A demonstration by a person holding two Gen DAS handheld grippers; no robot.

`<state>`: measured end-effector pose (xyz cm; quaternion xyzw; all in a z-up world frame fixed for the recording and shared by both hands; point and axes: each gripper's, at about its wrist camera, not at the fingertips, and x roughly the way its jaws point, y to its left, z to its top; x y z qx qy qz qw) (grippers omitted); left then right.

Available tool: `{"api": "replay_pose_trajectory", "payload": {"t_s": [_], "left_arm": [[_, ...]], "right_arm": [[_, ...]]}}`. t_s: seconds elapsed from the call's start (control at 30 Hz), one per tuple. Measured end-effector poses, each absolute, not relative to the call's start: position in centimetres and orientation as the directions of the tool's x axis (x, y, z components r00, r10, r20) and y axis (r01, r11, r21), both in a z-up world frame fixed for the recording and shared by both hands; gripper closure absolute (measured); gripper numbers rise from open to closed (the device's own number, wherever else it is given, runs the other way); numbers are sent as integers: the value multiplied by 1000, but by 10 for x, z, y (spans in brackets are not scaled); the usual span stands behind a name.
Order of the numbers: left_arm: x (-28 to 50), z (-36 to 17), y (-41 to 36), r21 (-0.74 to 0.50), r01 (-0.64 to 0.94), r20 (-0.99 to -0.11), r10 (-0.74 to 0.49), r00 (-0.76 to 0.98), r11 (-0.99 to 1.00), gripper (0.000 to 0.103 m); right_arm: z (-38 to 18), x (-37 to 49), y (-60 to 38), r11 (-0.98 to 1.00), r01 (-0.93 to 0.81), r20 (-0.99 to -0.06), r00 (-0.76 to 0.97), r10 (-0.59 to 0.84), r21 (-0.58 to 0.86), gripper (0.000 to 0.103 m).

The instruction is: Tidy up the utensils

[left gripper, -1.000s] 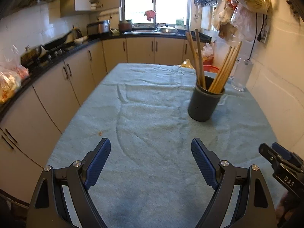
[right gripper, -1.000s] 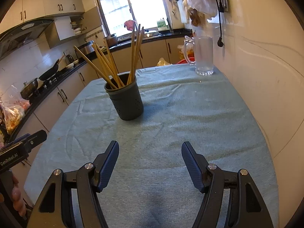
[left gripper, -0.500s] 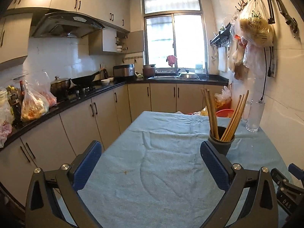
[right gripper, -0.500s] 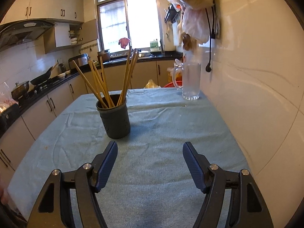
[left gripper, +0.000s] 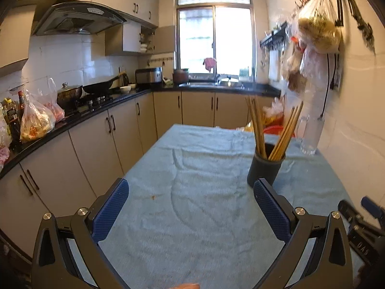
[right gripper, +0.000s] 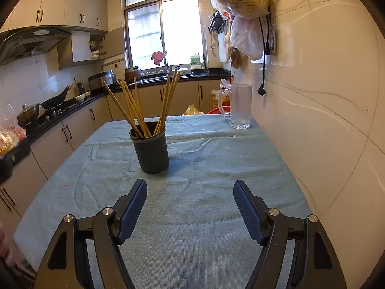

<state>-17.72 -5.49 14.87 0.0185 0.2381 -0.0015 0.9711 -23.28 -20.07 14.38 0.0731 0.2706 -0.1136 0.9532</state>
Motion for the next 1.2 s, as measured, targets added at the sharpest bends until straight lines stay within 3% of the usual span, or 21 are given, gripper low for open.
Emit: {"api": "replay_pose_trajectory", "payload": {"t_s": [0.7,1.2], "left_arm": [[-179,125,-71,69,118,-591,-55,805,991,0],[-164,98,-70,36,145,-671,-83,737,989,0]], "right_arm": [[149,-245,-196,961,266,-526,829,-191,70,22],[139,-238,-191,965,262,-530,814,-237,-29,21]]}}
